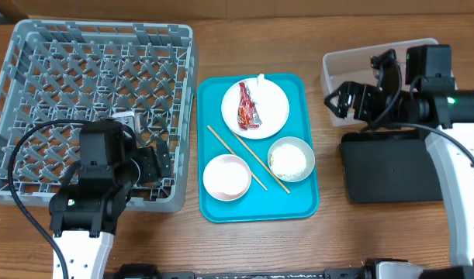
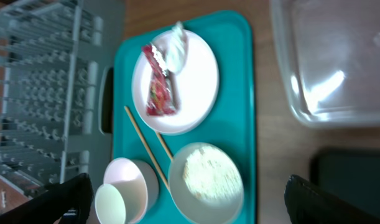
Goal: Sort waste into correct bins and load items into the dishwasher
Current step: 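Reach the right gripper to the red wrapper on the white plate and grasp it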
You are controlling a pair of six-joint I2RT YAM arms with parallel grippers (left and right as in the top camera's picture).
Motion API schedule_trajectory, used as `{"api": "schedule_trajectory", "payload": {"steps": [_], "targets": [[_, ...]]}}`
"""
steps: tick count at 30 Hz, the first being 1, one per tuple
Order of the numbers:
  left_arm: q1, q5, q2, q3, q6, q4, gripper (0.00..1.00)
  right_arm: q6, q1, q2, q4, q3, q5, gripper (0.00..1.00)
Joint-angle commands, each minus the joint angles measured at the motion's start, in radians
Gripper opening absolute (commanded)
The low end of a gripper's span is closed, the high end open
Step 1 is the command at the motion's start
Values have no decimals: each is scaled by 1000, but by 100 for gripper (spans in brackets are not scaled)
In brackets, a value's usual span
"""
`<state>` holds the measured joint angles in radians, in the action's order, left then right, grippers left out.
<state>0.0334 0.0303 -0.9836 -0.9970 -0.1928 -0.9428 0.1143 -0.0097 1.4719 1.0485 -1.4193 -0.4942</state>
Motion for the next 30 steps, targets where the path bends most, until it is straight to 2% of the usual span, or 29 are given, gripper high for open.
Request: {"api": "schedule_trajectory", "payload": {"steps": [1,7,10,13,18,25,30], "targets": [[6,41,-5,-28,-21,2,100,-10,74,10,-74,-34,-49,100],[6,41,-5,-28,-22,13,100,30,296,52,-227,-34,243,100],[6,41,-5,-28,-21,13,100,43,386,109,-290,-33,296,99],[6,41,-5,-28,-21,13,100,48,441,182,-334,-33,296,87],[6,41,-5,-28,-21,13,100,116,470,323,-373,-33,304,71],[6,41,-5,-28,-22,14,100,180,476,470,-444,-33,319,64],[6,42,-16,-28,-22,16,100,206,482,556,-497,-33,344,55]]}}
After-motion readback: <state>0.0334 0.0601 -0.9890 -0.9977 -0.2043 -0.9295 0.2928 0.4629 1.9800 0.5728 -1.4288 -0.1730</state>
